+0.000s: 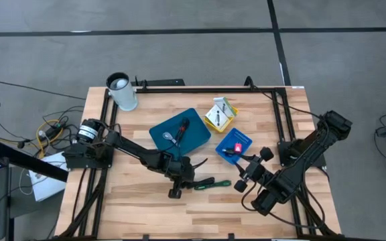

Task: Pick and place items into bin
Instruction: Put the black charger cable into the dark blue bin

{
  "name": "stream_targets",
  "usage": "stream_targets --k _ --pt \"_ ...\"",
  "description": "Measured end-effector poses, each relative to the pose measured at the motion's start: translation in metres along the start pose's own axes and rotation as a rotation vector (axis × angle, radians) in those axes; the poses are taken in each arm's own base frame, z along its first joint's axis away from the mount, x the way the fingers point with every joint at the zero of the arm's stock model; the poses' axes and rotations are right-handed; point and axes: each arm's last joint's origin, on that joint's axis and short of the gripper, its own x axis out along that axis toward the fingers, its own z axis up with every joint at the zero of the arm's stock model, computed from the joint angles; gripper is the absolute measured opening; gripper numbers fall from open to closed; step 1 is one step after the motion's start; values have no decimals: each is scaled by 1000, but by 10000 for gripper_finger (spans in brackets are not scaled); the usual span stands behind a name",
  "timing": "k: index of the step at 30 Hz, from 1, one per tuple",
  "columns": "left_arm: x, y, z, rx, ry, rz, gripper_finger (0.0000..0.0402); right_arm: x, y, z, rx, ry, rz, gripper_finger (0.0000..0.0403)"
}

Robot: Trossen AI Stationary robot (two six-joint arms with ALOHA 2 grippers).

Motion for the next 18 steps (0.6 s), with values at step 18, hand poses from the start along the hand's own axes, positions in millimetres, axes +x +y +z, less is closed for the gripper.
stream_targets --k 18 --pt "0 -6 0 -30 -3 34 2 0 0 0 4 0 2 124"
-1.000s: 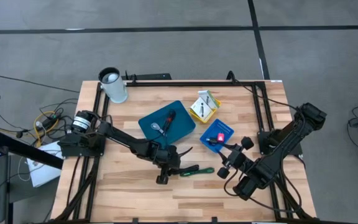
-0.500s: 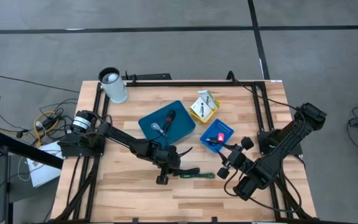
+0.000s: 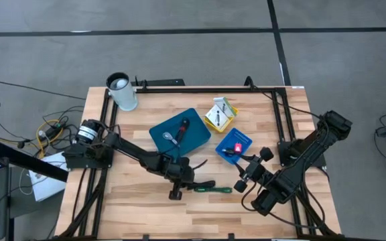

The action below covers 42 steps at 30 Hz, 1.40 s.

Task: Pick and place items into bin
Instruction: Put the black charger cable into the dark blue bin

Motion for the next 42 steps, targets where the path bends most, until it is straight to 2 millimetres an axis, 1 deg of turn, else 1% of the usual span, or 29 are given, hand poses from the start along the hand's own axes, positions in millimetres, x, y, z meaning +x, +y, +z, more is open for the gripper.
stream_targets --k 3,5,9,16,18,20,24,28,31,34,38,42 --pt "-2 -4 5 8 5 42 2 0 0 0 0 0 0 124" --pt "-3 -6 10 28 -12 105 1 0 0 0 0 0 0 124" --pt "-11 -14 26 92 -40 212 1 0 0 0 0 0 0 124" --pt "-33 -25 54 176 -27 347 0 0 0 0 0 0 0 124" --pt "-42 -26 60 203 2 425 0 0 0 0 0 0 0 124" --pt "-51 -26 63 231 50 540 0 0 0 0 0 0 0 124" --pt "-75 -22 66 263 175 764 0 0 0 0 0 0 0 124" --pt "-93 -10 62 253 299 916 0 0 0 0 0 0 0 124" --pt "-101 1 55 217 400 941 0 0 0 0 0 0 0 124" --pt "-105 13 50 135 460 932 7 0 0 0 2 0 1 124" --pt "-107 25 50 49 455 951 23 0 1 0 8 -1 2 124" --pt "-107 31 52 24 445 958 40 0 1 0 9 -1 3 124"
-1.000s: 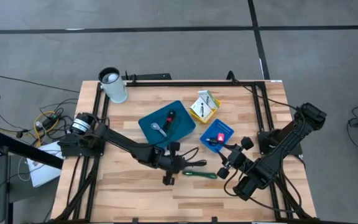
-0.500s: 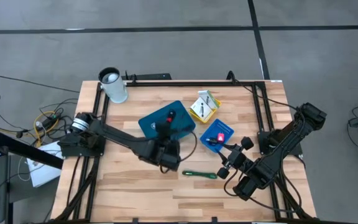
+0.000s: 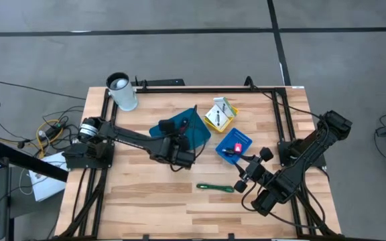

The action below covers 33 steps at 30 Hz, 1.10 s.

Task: Pick and place items into bin
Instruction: Put the black charger cable into the dark blue bin, then put the green charger cable into the dark blue bin

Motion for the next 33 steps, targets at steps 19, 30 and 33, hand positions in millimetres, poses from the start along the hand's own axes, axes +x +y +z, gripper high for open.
stream_targets --k 19,30,33 --pt "-34 -46 49 107 -581 -646 88 0 1 -1 -14 23 13 124" --pt "-4 -78 33 88 -599 -764 93 -2 1 -1 -26 23 18 124" --pt "-1 -82 32 69 -619 -786 104 -2 1 -1 -26 23 19 124"
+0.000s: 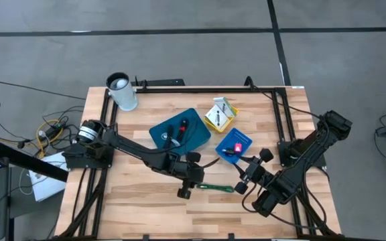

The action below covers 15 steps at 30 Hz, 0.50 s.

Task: Pick and place items into bin
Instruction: Put the green charger cable into the dark blue bin

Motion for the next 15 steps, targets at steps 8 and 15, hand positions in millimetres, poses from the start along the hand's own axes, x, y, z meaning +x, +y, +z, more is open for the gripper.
stream_targets --k 8,15 --pt "29 -7 -8 -12 -7 -35 149 0 0 1 2 -1 0 124" --pt "44 -8 -13 -35 -5 -99 172 0 0 1 1 -1 0 124"
